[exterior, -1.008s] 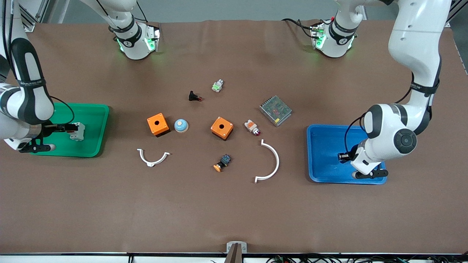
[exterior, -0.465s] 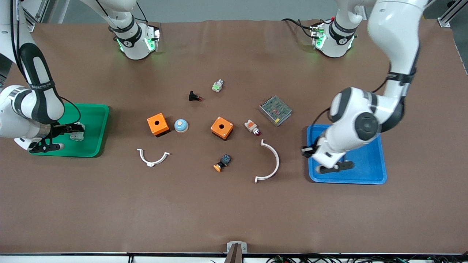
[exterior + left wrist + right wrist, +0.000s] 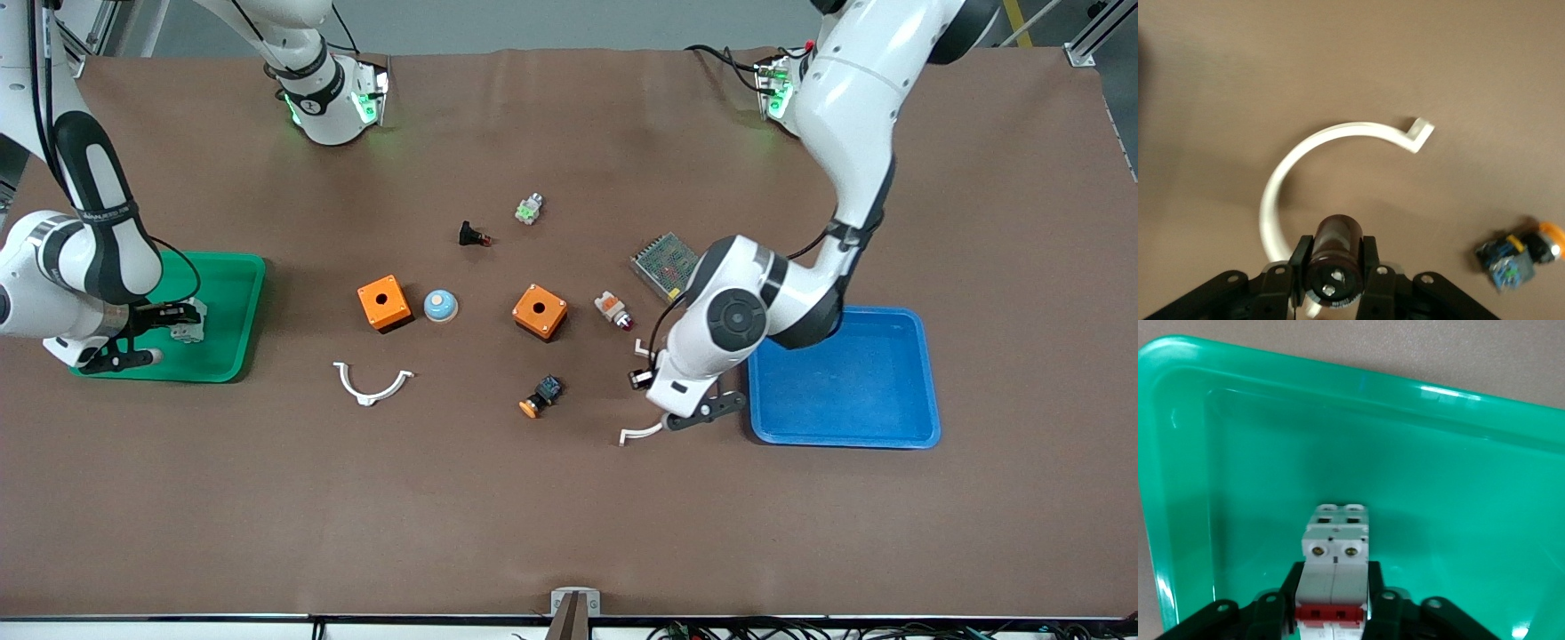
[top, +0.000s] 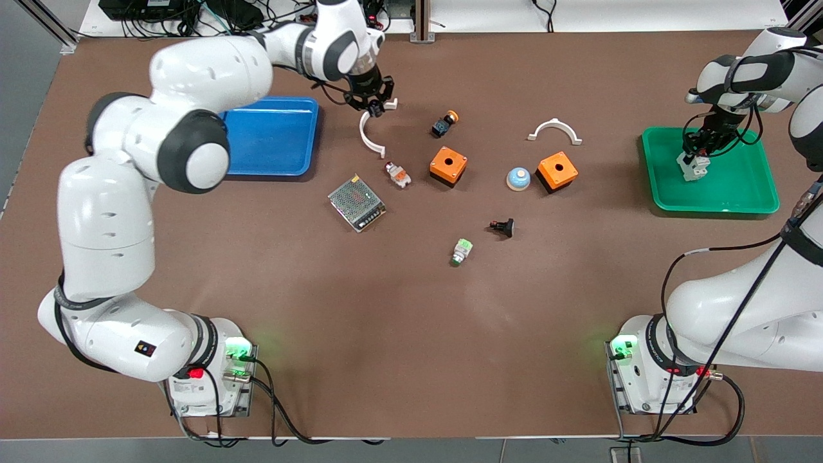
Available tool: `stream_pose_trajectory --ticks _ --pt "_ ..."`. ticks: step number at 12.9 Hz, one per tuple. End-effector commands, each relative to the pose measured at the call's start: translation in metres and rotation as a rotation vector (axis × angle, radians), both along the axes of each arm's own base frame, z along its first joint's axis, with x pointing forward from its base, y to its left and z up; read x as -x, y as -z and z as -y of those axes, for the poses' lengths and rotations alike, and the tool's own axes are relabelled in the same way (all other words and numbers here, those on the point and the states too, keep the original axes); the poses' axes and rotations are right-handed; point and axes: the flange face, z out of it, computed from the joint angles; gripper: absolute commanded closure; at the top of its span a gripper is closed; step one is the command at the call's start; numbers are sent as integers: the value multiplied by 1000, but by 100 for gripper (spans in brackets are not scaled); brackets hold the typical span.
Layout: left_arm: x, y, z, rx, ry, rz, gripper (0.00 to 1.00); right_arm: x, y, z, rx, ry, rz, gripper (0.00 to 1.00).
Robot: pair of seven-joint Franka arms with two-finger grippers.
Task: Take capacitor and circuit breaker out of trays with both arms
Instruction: 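Carry the capacitor beside the white arc and release it with the left gripper, then retract the left gripper while the right gripper carries the breaker toward the table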
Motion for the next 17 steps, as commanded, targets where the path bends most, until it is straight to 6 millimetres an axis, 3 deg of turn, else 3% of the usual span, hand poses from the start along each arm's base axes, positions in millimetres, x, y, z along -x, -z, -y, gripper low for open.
stream_pose_trajectory --ticks 1,2,3,4,5,6,7,9,11,13,14,16,17 --pt "-2 31 19 -14 -37 38 100 -4 -13 1 -6 -10 -26 71" --pt "1 40 21 -26 -35 31 97 -16 -32 0 -11 -18 -44 72" --pt "5 47 23 -32 -33 21 78 -29 -57 0 -17 -18 -59 72" --pt "6 50 23 -35 -60 14 45 -50 -91 -12 -19 -40 -68 73" --pt "5 48 22 -43 -83 20 2 -71 -125 -30 -14 -68 -56 73" --pt "3 40 22 -54 -84 38 0 -90 -154 -56 -4 -104 -36 73" --pt "-2 17 17 -68 -90 58 0 -107 -179 -90 6 -153 -3 73" --pt "-12 -34 -9 -138 -87 55 0 -126 -198 -153 1 -209 59 77" --pt "-22 -103 -46 -170 -113 79 0 -133 -199 -226 -51 -188 92 79" --pt "-25 -160 -94 -197 -129 56 0 -132 -199 -301 -87 -109 119 79" --pt "-24 -180 -111 -219 -114 53 0 -128 -199 -334 -82 -81 115 78" --pt "-21 -227 -152 -315 3 81 0 -108 -196 -420 -35 -25 107 78" --pt "-14 -249 -172 -342 72 64 0 -101 -188 -450 -20 12 108 78"
